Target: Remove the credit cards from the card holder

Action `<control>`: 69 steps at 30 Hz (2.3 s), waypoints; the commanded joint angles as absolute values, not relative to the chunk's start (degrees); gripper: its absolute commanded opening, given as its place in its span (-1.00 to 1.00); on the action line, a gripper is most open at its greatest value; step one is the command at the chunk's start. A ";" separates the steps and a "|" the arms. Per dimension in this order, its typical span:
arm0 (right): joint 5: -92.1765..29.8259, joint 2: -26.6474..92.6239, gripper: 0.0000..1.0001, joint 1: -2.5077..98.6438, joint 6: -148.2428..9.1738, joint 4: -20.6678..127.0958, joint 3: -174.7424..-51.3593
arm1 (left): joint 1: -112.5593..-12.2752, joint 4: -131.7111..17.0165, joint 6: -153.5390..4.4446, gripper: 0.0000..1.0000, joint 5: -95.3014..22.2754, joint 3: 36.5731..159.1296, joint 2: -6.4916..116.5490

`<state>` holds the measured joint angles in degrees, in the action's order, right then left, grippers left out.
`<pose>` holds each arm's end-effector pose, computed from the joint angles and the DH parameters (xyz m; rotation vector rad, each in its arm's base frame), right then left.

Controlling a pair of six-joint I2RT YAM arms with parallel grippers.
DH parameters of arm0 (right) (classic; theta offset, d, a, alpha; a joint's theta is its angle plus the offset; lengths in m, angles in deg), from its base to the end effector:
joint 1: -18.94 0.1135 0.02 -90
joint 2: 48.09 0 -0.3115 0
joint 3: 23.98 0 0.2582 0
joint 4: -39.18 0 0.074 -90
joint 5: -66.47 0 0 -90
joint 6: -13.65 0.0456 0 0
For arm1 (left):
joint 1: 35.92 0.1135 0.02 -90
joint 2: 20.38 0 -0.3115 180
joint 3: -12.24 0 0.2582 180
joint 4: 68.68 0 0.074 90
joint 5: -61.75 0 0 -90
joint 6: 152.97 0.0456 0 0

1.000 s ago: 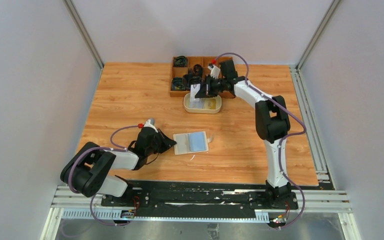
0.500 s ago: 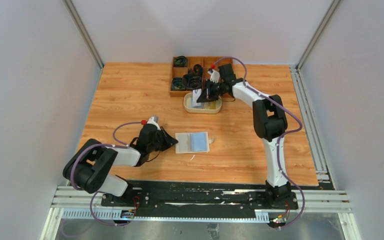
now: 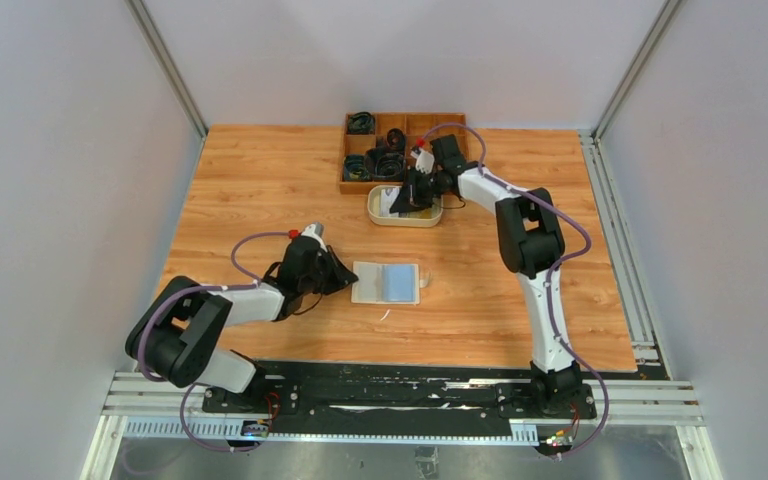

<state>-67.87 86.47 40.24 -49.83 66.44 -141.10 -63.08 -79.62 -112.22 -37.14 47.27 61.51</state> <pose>0.5108 0.2334 0.1831 -0.2994 2.4248 1.3046 0.2183 -0.1199 0.1636 -0.3574 2.3159 -0.8822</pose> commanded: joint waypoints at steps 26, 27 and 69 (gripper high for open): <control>-31.57 44.75 0.33 56.12 -56.60 63.87 -111.15 | -63.34 -71.79 -109.41 -1.00 -35.05 59.57 63.62; -30.40 42.56 0.34 56.70 -55.05 60.64 -106.78 | -63.34 -71.17 -109.33 -1.00 -34.94 60.30 63.58; -27.13 54.74 0.33 68.04 -48.39 47.27 -101.81 | -63.30 -59.95 -108.45 -1.00 -31.93 66.17 65.43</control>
<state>-29.03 53.09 67.61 -49.96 49.11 -102.45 -63.05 -60.26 -108.77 -32.11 66.94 65.03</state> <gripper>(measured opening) 0.668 0.017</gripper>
